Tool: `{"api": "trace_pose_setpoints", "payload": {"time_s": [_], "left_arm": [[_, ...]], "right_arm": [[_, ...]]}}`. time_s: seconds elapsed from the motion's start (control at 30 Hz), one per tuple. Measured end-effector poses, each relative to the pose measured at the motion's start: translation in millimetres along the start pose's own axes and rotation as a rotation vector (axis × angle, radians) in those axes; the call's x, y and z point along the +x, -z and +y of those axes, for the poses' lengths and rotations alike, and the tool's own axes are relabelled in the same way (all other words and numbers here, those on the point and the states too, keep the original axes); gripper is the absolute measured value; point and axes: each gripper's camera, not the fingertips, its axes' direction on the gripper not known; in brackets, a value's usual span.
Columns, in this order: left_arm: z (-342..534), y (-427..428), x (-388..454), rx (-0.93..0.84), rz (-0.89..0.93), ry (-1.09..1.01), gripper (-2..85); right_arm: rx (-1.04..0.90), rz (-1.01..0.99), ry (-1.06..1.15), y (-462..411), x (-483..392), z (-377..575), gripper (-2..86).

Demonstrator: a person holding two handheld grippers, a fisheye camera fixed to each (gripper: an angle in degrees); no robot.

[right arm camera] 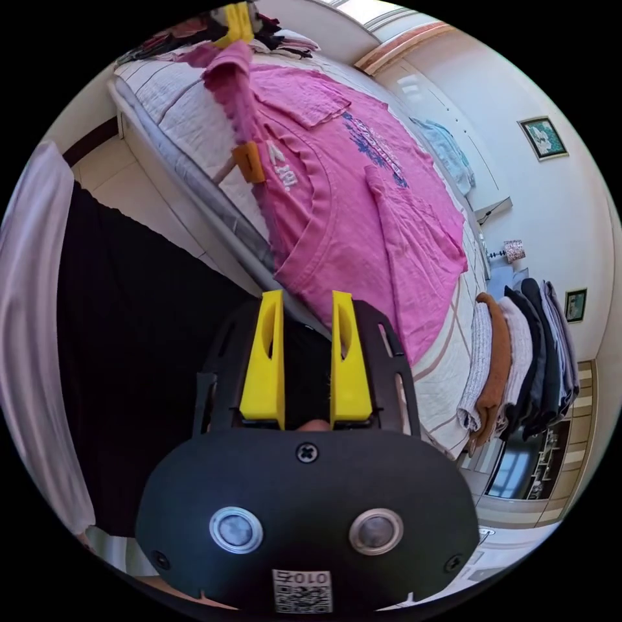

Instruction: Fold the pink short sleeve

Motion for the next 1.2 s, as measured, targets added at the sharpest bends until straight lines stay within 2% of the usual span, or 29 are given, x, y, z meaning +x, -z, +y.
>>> {"api": "trace_pose_setpoints", "payload": {"time_s": [0.17, 0.27, 0.4, 0.57, 0.67, 0.8, 0.87, 0.93, 1.03, 1.13, 1.2], "left_arm": [[-30.1, 22.2, -124.3, 0.105, 0.181, 0.218, 0.0], [-43.6, 9.6, -184.0, 0.045, 0.189, 0.297, 0.0], [-38.8, -24.7, -252.7, -0.015, 0.287, 0.410, 0.0], [-19.5, -38.2, -277.8, 0.043, 0.370, 0.451, 0.2], [-8.5, -24.7, -272.9, 0.077, 0.346, 0.424, 0.3], [1.8, -10.7, -270.9, 0.027, 0.351, 0.376, 0.4], [3.1, -9.0, -273.5, -0.001, 0.403, 0.351, 0.4], [2.3, -8.7, -276.0, -0.015, 0.464, 0.327, 0.5], [1.2, -9.3, -280.5, -0.053, 0.439, 0.352, 0.9], [11.3, -0.9, -279.2, -0.009, 0.387, 0.413, 1.8], [23.7, 29.9, -256.0, 0.104, 0.291, 0.387, 3.7]], "right_arm": [[0.002, 0.091, -0.099, -0.2, -0.3, -8.7, 11.7], [0.003, 0.126, -0.180, -0.7, 6.8, -13.4, 11.6], [-0.021, 0.148, -0.208, -6.5, 18.2, -14.6, 10.7], [-0.017, 0.174, -0.171, -9.7, 28.0, -8.3, 7.4], [0.027, 0.176, -0.152, 7.4, 48.4, 1.9, 3.8], [0.172, -0.096, -0.168, 45.3, 134.3, 19.3, 2.6], [0.155, -0.231, -0.179, 42.7, 191.5, 16.6, 2.6], [0.042, -0.435, -0.236, 11.9, 267.1, -1.2, 3.2], [-0.087, -0.454, -0.353, -40.7, 326.1, -20.1, 5.9], [-0.043, -0.406, -0.445, -48.9, 350.4, -11.7, 9.9], [0.042, -0.428, -0.459, -35.6, 351.4, 1.0, 11.5]]}}
